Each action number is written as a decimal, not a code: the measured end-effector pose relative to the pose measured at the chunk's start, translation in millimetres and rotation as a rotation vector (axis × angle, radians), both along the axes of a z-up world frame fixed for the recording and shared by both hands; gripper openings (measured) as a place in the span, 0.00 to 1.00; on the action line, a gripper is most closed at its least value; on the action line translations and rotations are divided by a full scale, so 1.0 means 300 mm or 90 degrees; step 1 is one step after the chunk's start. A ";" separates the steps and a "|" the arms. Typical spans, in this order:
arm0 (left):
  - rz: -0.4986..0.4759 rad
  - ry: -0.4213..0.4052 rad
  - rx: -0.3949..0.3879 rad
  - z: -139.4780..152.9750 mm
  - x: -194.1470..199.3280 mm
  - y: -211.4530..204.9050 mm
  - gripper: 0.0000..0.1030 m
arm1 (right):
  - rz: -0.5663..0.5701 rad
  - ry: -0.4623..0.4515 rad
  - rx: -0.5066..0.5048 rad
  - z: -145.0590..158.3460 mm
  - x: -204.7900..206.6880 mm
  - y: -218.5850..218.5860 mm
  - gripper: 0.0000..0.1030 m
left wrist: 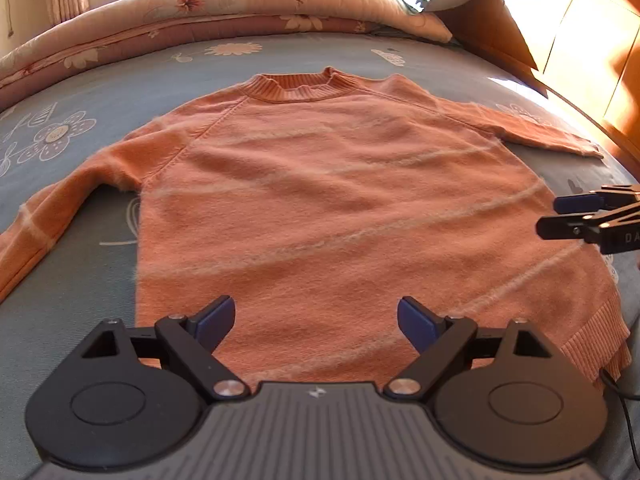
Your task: Fold clothes
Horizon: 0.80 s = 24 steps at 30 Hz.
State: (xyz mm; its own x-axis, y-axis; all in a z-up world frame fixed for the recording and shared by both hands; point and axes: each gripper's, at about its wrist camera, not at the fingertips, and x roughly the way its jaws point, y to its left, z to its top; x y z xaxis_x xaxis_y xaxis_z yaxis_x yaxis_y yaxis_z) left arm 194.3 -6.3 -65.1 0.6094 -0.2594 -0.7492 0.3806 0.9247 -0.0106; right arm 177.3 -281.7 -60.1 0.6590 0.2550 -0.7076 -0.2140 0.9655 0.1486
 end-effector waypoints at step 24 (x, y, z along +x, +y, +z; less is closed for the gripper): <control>0.106 -0.019 0.022 -0.131 -0.310 0.113 0.99 | -0.059 -0.020 -0.086 -0.159 -0.311 0.089 1.00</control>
State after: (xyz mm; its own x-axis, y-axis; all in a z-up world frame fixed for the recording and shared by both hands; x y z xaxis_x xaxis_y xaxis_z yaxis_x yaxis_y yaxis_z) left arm 101.2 27.5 -104.3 0.6643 -0.1273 -0.7365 0.2212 0.9747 0.0311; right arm 84.2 -255.0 -107.9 0.6971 0.0966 -0.7104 -0.1257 0.9920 0.0116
